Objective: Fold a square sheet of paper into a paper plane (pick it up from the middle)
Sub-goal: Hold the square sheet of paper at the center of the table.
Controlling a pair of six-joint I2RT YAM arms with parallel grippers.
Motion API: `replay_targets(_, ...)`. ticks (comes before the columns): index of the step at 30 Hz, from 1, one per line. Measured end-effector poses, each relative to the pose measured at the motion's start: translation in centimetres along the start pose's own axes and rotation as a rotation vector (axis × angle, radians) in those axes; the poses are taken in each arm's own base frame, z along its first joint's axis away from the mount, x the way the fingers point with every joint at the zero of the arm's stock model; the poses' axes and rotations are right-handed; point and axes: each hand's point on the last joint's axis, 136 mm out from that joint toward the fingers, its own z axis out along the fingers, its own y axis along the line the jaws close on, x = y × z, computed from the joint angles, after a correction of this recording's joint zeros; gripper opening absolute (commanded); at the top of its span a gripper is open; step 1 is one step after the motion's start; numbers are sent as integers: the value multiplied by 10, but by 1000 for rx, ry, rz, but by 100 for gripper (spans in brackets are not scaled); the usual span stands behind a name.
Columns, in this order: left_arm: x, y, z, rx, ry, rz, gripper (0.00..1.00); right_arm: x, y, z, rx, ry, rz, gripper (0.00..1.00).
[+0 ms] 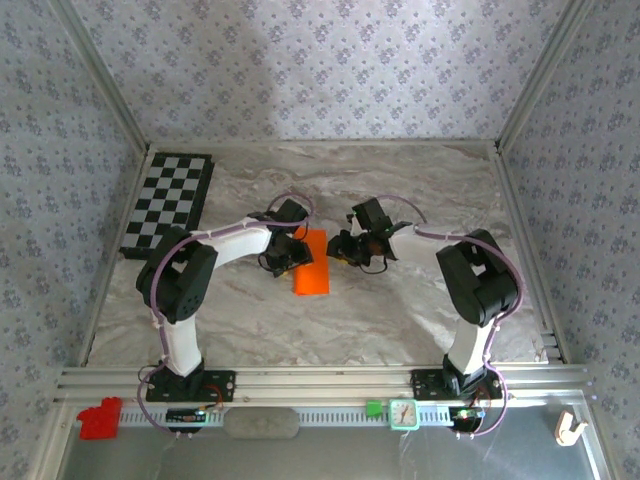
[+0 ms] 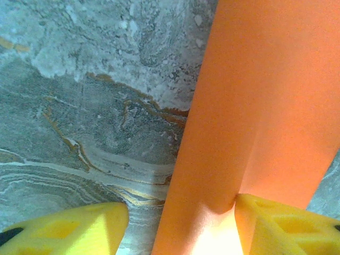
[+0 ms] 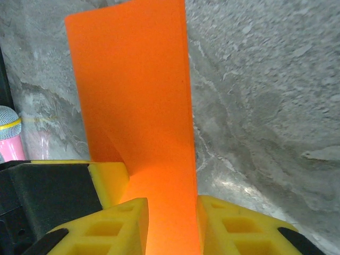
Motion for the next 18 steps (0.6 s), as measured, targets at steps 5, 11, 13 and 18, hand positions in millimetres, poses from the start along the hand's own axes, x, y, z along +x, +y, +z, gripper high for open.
replay_targets(5, 0, 0, 0, -1, 1, -1, 60, 3, 3, 6, -8, 20, -5, 26)
replay_targets(11, 0, 0, 0, -1, 1, -5, 60, 6, 3, 15, -13, 47, -2, 21)
replay_targets(13, 0, 0, 0, -1, 1, -7, 60, 7, 2, 19, -13, 57, -1, 20)
replay_targets(18, 0, 0, 0, -1, 1, -7, 60, 4, 7, 23, -24, 66, -4, 18)
